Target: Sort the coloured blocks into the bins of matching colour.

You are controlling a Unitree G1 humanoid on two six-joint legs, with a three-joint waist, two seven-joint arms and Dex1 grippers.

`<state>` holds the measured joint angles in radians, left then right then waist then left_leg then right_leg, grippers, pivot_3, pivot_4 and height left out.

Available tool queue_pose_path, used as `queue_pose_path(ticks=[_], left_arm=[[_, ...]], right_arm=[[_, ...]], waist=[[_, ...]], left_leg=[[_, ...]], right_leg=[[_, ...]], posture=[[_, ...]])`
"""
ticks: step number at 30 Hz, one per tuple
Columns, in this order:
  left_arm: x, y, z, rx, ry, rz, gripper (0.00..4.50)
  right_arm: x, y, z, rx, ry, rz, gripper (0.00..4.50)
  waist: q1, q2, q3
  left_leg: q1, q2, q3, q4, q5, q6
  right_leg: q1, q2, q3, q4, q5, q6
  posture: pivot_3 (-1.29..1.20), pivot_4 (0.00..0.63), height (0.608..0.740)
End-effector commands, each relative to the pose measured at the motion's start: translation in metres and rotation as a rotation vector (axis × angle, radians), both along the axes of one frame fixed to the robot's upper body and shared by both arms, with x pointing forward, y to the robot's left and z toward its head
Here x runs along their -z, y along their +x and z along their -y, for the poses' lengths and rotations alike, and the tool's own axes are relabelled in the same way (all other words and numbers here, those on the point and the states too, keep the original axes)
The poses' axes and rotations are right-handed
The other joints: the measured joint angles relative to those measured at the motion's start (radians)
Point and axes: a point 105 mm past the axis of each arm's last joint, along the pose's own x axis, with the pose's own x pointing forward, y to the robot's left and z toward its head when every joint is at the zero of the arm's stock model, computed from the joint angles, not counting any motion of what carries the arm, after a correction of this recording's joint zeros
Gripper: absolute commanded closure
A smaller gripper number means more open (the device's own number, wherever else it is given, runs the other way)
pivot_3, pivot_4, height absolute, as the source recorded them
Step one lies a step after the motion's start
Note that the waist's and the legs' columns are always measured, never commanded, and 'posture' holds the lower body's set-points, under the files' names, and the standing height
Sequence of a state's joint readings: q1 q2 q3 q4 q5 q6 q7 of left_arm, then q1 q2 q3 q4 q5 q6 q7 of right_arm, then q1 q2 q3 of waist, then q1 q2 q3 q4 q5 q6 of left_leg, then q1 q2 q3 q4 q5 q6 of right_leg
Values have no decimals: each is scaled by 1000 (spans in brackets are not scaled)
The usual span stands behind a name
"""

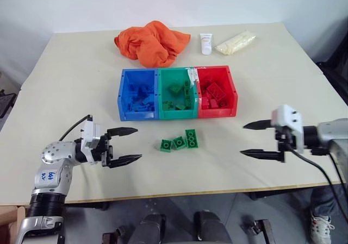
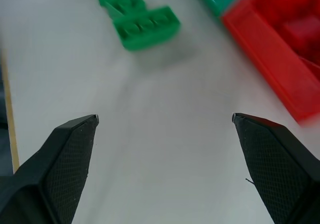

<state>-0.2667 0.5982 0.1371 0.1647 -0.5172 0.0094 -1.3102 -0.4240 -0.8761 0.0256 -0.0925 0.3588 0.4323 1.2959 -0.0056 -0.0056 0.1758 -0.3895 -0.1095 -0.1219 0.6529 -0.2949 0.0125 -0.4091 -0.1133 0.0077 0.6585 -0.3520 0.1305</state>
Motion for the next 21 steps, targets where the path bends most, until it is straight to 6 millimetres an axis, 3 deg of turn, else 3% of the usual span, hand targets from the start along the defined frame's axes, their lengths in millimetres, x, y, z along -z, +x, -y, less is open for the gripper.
queue_pose_path(ticks=[1,9,21], left_arm=[[-7,-5,11,16,-16,41,0],[-5,-23,7,-29,-19,38,0],[0,-38,-8,-98,2,28,0]], right_arm=[[7,14,-24,-73,-9,19,9],[22,43,-56,-184,-16,25,9],[33,56,-91,-287,-6,4,9]], waist=[[2,0,0],[1,0,0],[-1,0,0]], left_leg=[[0,0,0,0,0,0],[0,0,-2,-1,0,0],[0,0,-2,0,0,0]], right_leg=[[0,0,0,0,0,0],[-1,0,-1,0,0,0],[0,0,-1,0,0,0]], posture=[[0,150,740],[0,150,740],[0,150,740]])
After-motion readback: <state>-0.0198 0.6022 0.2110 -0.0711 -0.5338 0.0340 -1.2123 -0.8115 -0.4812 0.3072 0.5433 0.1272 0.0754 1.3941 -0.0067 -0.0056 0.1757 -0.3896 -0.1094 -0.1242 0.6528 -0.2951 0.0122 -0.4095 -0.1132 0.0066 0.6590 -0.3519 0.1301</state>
